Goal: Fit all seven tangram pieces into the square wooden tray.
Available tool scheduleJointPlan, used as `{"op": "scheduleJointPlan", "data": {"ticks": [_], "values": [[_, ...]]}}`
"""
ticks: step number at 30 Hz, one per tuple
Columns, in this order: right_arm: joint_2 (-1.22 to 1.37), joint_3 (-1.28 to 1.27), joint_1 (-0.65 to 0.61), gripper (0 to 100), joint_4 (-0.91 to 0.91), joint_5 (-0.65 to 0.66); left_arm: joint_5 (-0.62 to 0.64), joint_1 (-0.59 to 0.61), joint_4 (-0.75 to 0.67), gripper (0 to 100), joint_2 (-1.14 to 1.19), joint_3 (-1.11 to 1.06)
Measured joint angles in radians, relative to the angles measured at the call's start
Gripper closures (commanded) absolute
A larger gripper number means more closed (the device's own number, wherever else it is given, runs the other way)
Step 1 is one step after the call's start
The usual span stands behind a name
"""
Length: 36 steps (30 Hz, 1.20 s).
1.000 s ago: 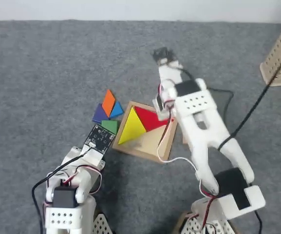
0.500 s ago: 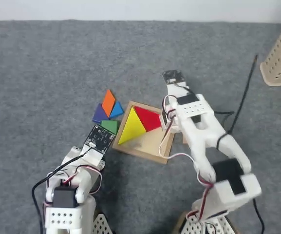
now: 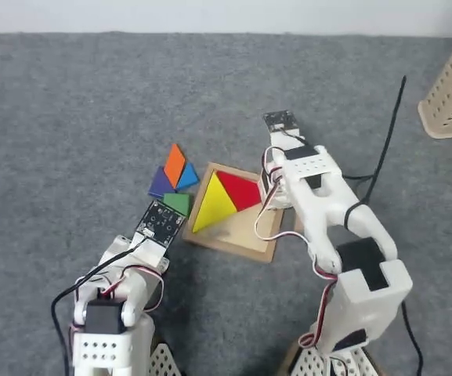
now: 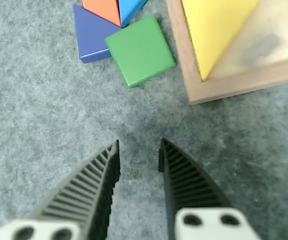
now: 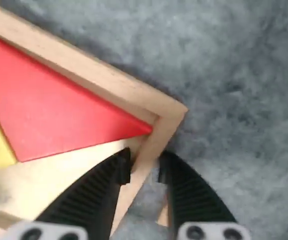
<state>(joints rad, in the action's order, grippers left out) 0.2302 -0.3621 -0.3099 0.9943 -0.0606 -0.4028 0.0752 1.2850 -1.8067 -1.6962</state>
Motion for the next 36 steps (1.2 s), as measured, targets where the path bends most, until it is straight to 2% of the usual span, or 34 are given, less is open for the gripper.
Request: {"op": "scheduleJointPlan", "data": {"ticks": [8, 12, 15, 22, 24, 29, 33, 36], "values": [[0.017, 0.017, 0.018, 97.6, -0.041, 0.055, 0.0, 0.0, 0.0, 88, 0.0, 0.0], [0.018, 0.035, 0.018, 87.9, -0.038, 0.063, 0.0, 0.0, 0.0, 88, 0.0, 0.0], [0.015, 0.057, 0.018, 82.9, 0.006, 0.063, 0.0, 0.0, 0.0, 88, 0.0, 0.0], [-0.137, 0.064, 0.018, 82.9, 0.115, 0.063, 0.0, 0.0, 0.0, 88, 0.0, 0.0], [-0.198, 0.06, 0.018, 85.1, 0.132, 0.063, 0.0, 0.0, 0.0, 88, 0.0, 0.0], [-0.374, -0.086, 0.021, 99.8, 0.135, 0.064, -0.035, 0.018, -0.025, 88, 0.0, 0.0], [-0.542, -0.281, 0.068, 99.4, 0.135, 0.103, -0.18, 0.075, -0.107, 88, 0.0, 0.052], [-0.686, -0.442, 0.143, 99.2, 0.135, 0.163, -0.199, 0.158, -0.123, 88, 0.0, 0.161]]}}
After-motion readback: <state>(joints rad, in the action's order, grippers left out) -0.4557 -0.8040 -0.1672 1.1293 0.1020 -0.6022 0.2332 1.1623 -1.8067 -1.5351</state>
